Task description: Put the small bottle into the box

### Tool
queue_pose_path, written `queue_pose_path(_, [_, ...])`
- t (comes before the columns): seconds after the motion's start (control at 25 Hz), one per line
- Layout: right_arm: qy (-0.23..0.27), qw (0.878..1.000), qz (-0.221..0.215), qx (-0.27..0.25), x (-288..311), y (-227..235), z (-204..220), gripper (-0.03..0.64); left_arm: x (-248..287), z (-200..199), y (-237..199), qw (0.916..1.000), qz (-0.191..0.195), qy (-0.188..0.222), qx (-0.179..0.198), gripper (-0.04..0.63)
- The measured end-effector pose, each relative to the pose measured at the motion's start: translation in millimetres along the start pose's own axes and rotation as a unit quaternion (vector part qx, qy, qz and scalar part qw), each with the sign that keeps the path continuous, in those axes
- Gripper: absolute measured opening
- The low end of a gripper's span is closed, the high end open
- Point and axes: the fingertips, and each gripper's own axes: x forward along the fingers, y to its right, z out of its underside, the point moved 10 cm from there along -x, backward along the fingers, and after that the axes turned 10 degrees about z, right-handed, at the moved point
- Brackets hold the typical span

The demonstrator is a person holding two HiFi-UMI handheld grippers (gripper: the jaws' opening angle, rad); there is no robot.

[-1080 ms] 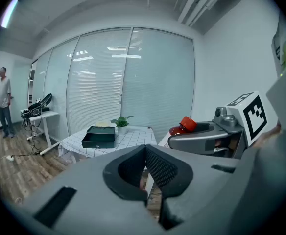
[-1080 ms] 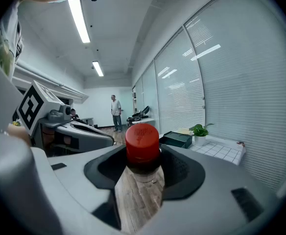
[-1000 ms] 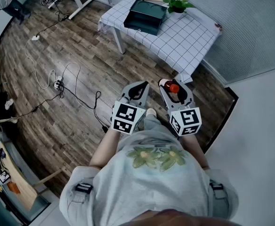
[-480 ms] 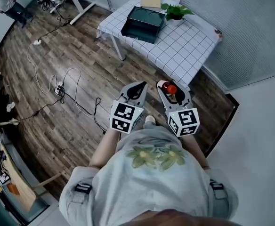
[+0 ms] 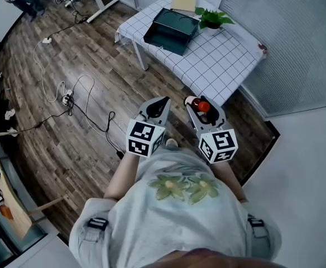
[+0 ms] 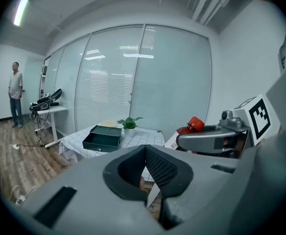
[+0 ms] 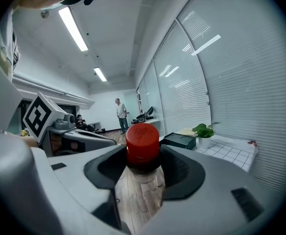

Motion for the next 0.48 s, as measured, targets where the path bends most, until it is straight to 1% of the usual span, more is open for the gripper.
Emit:
queue_pose_path(0.16, [-0.009,1.0,0.0,0.003,2.8,11.5,5.4,0.218,7.4,5.2,-2.0,0.9999,-0.003,-0.015,-0.007,0.008])
queue_pose_path(0.28, [-0.014,1.0,0.001,0.007,7.5,17.7,9.0,0.218,13.7,5.3,-6.5,0.9998,-0.005,-0.016,-0.013,0.007])
queue_pose_path(0.48, [-0.018,1.0,0.005,0.009,17.7,27.9,10.8,0.218,31.2,5.4,-15.4,0.9996,0.003,-0.023,-0.015,0.007])
